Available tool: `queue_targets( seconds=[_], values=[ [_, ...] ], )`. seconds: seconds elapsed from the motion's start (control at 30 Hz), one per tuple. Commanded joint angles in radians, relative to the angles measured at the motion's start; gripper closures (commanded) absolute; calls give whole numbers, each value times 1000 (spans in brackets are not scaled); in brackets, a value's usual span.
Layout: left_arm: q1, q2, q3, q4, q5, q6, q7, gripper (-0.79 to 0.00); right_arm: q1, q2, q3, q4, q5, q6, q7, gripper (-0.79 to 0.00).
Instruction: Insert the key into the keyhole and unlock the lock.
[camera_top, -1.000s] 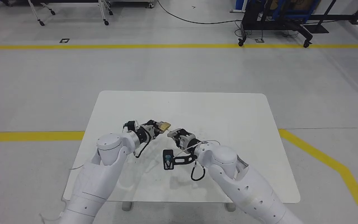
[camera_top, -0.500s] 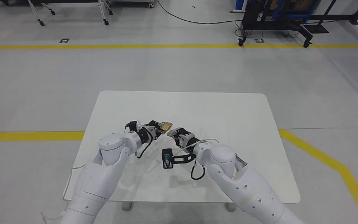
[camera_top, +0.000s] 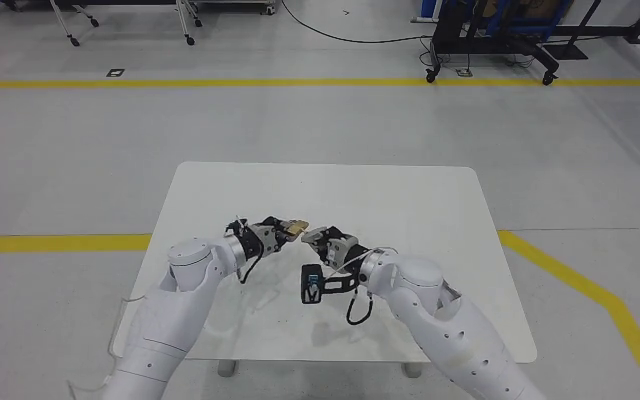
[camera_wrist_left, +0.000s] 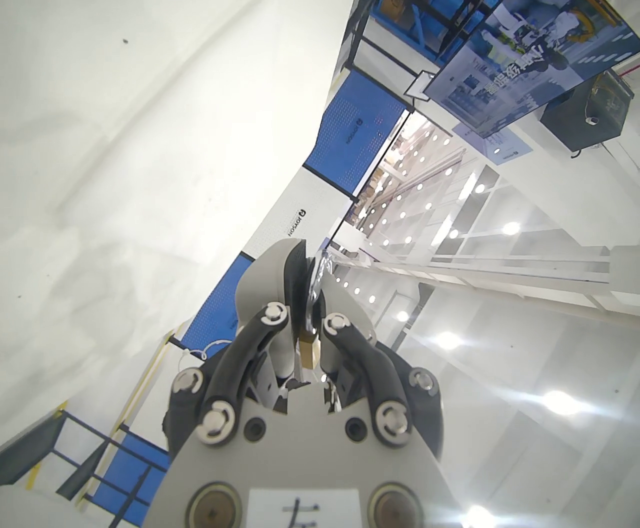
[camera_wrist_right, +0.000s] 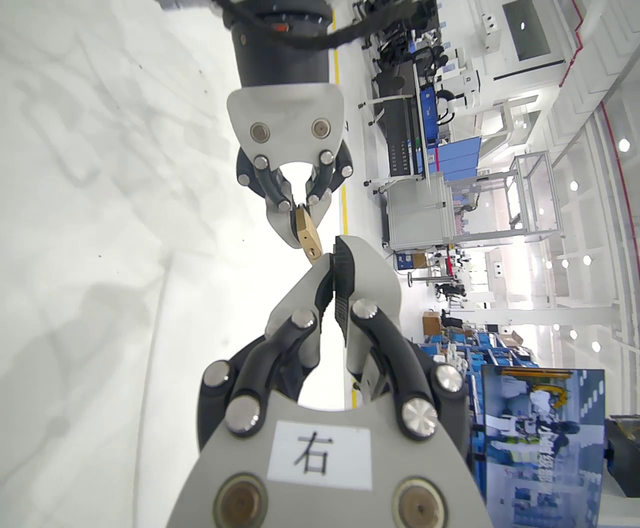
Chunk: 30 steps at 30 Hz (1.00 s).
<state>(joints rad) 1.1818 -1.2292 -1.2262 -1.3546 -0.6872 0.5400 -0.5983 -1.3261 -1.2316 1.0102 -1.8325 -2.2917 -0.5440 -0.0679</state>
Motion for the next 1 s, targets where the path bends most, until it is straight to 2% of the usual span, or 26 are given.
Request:
queue_targets(
  seconds=[0.0,0.33,0.47,0.7,0.97],
  values=[
    [-9,1,-1,27,-34,18,-64,0,-2,1,3,-3,4,-2,-4,0],
    [-66,11,5,185,-91,58,-286,0,-3,2,-1,2,-9,7,0,0],
    [-87,13,21,231,-63,40,-314,0,5,14,-16,-27,-101,-69,-15,0],
    [-104,14,49,227,-29,23,-307,0,3,33,-48,-80,-239,-166,-32,0],
    [-93,18,75,177,8,23,-279,0,34,34,-77,-65,-267,-203,-18,0]
  ],
)
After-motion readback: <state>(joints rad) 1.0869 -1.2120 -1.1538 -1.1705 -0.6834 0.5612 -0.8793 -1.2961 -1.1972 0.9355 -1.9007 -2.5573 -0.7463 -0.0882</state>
